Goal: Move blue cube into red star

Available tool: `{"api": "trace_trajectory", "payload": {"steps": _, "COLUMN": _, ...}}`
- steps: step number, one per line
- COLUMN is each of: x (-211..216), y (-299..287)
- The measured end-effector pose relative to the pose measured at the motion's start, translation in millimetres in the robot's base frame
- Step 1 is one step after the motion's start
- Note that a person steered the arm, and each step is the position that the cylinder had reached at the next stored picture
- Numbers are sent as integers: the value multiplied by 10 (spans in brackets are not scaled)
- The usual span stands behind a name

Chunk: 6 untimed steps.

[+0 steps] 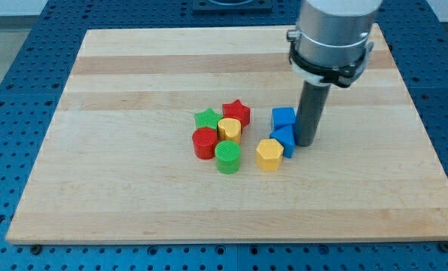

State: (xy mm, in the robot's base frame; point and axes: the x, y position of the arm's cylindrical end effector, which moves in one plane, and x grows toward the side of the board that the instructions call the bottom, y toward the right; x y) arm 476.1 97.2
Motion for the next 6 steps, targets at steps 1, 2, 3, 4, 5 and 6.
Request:
{"api": "trace_trajectory", "payload": {"steps": 1, "x": 0, "y": -5}}
{"api": "trace_trajectory", "payload": {"steps": 2, "x": -128, "y": 359}}
{"api": "trace_trajectory", "payload": {"steps": 3, "x": -420, "y": 641}}
{"api": "trace_trajectory", "payload": {"steps": 4, "x": -432, "y": 498}}
{"api": "trace_trajectory", "payload": {"steps": 5, "x": -295, "y": 278}}
{"api": "trace_trajectory", "payload": {"steps": 6, "x": -272, "y": 102}}
